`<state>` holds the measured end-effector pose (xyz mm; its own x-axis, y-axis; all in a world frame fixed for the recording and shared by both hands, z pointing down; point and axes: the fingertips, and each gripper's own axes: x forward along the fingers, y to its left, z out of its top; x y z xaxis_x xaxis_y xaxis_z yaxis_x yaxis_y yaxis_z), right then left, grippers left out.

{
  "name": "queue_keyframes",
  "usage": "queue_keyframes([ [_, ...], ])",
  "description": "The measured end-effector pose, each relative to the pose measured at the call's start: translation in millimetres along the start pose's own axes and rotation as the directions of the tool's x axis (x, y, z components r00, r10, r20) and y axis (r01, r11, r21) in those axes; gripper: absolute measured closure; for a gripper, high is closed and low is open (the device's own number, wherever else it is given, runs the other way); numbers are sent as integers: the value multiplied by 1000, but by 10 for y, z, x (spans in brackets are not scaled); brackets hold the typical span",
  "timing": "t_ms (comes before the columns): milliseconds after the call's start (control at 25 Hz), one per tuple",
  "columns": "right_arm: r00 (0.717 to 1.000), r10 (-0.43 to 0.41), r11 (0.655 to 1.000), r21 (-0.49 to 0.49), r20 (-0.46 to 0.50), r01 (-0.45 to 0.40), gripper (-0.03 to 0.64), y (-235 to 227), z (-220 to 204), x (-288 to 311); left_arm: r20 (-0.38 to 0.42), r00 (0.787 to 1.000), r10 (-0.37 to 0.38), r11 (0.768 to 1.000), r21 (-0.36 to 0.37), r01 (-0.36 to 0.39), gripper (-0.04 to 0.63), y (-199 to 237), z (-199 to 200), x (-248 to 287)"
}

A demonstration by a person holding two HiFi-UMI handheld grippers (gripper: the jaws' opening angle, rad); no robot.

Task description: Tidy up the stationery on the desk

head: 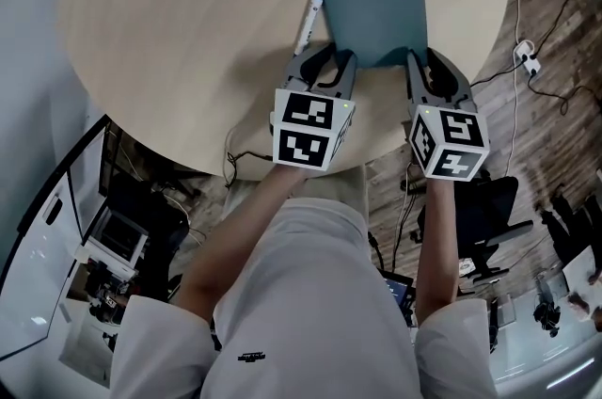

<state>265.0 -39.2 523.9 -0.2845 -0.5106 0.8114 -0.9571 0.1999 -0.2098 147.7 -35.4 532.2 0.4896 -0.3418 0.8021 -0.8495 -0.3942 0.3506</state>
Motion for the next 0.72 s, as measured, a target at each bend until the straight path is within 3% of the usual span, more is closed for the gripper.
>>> queue_keyframes([
  [720,1000,16,999,46,-14,-15,512,651,-330,-95,-15,1000,21,1000,8,-21,477,349,-420,-419],
])
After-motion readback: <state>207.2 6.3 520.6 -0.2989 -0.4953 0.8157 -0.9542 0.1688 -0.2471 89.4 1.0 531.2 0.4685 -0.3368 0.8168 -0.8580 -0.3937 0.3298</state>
